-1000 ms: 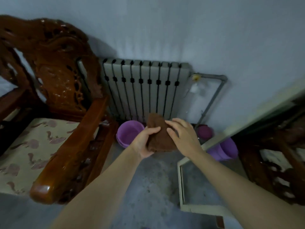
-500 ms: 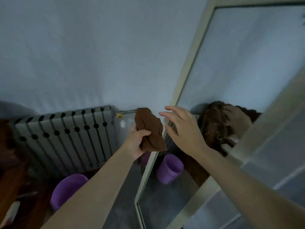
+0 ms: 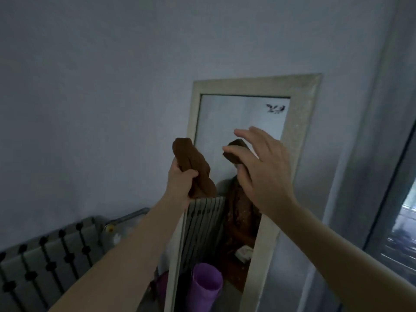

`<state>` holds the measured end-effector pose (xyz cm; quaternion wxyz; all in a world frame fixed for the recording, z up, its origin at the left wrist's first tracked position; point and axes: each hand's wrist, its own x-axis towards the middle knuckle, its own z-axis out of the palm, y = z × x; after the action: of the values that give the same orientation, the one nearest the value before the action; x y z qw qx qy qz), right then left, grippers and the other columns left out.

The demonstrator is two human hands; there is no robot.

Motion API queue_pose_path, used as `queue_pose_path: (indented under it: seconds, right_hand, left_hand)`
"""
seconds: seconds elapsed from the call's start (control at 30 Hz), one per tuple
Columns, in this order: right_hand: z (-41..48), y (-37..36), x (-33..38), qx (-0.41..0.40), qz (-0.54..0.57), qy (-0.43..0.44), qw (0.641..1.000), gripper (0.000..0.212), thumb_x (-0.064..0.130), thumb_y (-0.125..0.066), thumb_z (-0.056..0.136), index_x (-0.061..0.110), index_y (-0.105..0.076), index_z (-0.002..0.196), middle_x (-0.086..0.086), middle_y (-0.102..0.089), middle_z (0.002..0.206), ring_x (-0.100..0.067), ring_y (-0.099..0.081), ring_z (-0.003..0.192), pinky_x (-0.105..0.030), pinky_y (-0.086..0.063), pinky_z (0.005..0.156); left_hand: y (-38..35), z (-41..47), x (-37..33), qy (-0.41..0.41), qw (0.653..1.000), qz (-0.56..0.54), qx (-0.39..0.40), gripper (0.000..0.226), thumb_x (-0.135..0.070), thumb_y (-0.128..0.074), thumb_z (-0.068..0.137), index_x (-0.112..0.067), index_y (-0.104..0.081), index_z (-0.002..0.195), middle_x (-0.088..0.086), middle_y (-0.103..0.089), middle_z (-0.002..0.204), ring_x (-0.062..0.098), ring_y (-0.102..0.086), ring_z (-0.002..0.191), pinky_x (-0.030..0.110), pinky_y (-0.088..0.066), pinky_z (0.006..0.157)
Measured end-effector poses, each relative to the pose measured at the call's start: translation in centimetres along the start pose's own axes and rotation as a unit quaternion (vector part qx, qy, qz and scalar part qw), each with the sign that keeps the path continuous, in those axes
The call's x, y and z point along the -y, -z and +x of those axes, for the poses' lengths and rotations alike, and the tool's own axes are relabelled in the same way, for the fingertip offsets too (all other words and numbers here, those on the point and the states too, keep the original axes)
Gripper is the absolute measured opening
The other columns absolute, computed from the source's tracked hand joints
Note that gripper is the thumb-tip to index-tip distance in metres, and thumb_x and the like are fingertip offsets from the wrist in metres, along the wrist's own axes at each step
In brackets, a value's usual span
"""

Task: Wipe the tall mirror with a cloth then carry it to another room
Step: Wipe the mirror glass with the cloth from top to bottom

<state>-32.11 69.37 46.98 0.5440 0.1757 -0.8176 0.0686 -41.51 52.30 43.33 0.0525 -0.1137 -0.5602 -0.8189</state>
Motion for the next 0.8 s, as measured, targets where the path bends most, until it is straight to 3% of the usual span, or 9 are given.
queue_pose_path:
  seconds: [0.1,0.2,0.27,0.33,0.43,0.5,0.6,0.7,0.8]
  right_hand:
    - [0.6,1.3,-1.3,-0.068,-0.056,-0.072,0.993,0.043,0.008,-0.059,0.079,0.021,-0.064,0.120,-0.007,-0.049,0.142,-0.030,-0.037,0.136,-0.052,-0.030,0.108]
    - [1.2,1.7,-2.8,-0.127,-0.058,-0.169,0.976,0.056,0.008,-0.061,0.078,0.020,-0.052,0.131,-0.009,-0.038,0.149,-0.027,-0.028,0.141,-0.044,-0.021,0.115]
    - [1.5,1.4,-3.6,-0.145,-0.023,-0.225,0.963,0.064,0.009,-0.060,0.081,0.015,-0.038,0.141,-0.013,-0.029,0.153,-0.025,-0.023,0.143,-0.037,-0.017,0.117]
    - [1.3,0.4,-4.0,-0.128,0.028,-0.258,0.957,0.074,0.018,-0.063,0.088,0.006,-0.022,0.149,-0.017,-0.021,0.157,-0.024,-0.017,0.146,-0.035,-0.015,0.118]
    - [0.8,-0.7,-4.8,-0.128,0.066,-0.271,0.952,0.087,0.020,-0.068,0.087,0.004,-0.010,0.151,-0.015,-0.022,0.157,-0.021,-0.019,0.146,-0.038,-0.021,0.119]
    - [0.8,-0.9,-5.3,-0.149,0.071,-0.279,0.946,0.092,0.015,-0.070,0.085,0.011,-0.007,0.152,-0.010,-0.023,0.156,-0.016,-0.021,0.145,-0.024,-0.020,0.118]
    - [0.5,-1.0,-5.7,-0.153,0.043,-0.273,0.949,0.085,0.013,-0.064,0.088,0.016,-0.007,0.151,-0.010,-0.025,0.152,-0.003,-0.024,0.136,-0.010,-0.021,0.110]
    - [0.1,-1.2,-5.7,-0.146,0.009,-0.221,0.964,0.080,0.010,-0.059,0.091,0.008,-0.008,0.152,-0.018,-0.025,0.146,0.015,-0.020,0.123,-0.001,-0.021,0.101]
    - [0.1,-1.5,-6.1,-0.146,0.007,-0.210,0.967,0.082,-0.001,-0.061,0.083,0.006,-0.015,0.151,-0.017,-0.028,0.140,0.012,-0.022,0.116,0.002,-0.020,0.097]
  left_hand:
    - [-2.9,1.3,-1.8,-0.050,0.995,0.086,-0.014,0.069,0.019,-0.036,0.084,-0.016,-0.038,0.144,0.013,-0.055,0.134,0.031,-0.053,0.120,0.052,-0.045,0.104]
    - [-6.3,2.2,-3.1,-0.116,0.979,0.161,-0.035,0.069,0.014,-0.036,0.088,-0.017,-0.030,0.149,0.008,-0.050,0.140,0.024,-0.049,0.127,0.042,-0.035,0.114]
    - [-8.7,2.6,-3.5,-0.163,0.965,0.203,-0.033,0.068,0.011,-0.040,0.090,-0.018,-0.028,0.150,0.008,-0.048,0.142,0.023,-0.047,0.129,0.028,-0.030,0.110]
    - [-10.7,2.5,-3.4,-0.231,0.942,0.245,-0.010,0.064,0.010,-0.045,0.089,-0.016,-0.035,0.146,0.009,-0.049,0.139,0.022,-0.048,0.126,0.023,-0.033,0.106]
    - [-13.2,1.6,-2.0,-0.295,0.912,0.280,0.051,0.066,0.016,-0.043,0.084,-0.012,-0.040,0.144,0.010,-0.036,0.148,0.021,-0.040,0.133,0.023,-0.028,0.115]
    - [-14.4,0.9,-0.9,-0.315,0.907,0.268,0.076,0.066,0.017,-0.043,0.083,-0.009,-0.040,0.144,0.013,-0.031,0.152,0.024,-0.034,0.139,0.035,-0.028,0.119]
    - [-15.4,0.4,0.5,-0.353,0.896,0.255,0.091,0.055,-0.007,-0.051,0.090,-0.009,-0.041,0.143,0.014,-0.032,0.153,0.026,-0.031,0.143,0.045,-0.028,0.118]
    - [-15.5,0.8,1.0,-0.403,0.867,0.259,0.138,0.050,-0.028,-0.040,0.096,-0.010,-0.044,0.143,0.013,-0.034,0.154,0.026,-0.031,0.144,0.049,-0.027,0.117]
    - [-15.0,2.4,1.5,-0.443,0.839,0.277,0.150,0.043,-0.015,-0.038,0.098,-0.008,-0.048,0.140,0.015,-0.035,0.153,0.026,-0.035,0.141,0.050,-0.031,0.115]
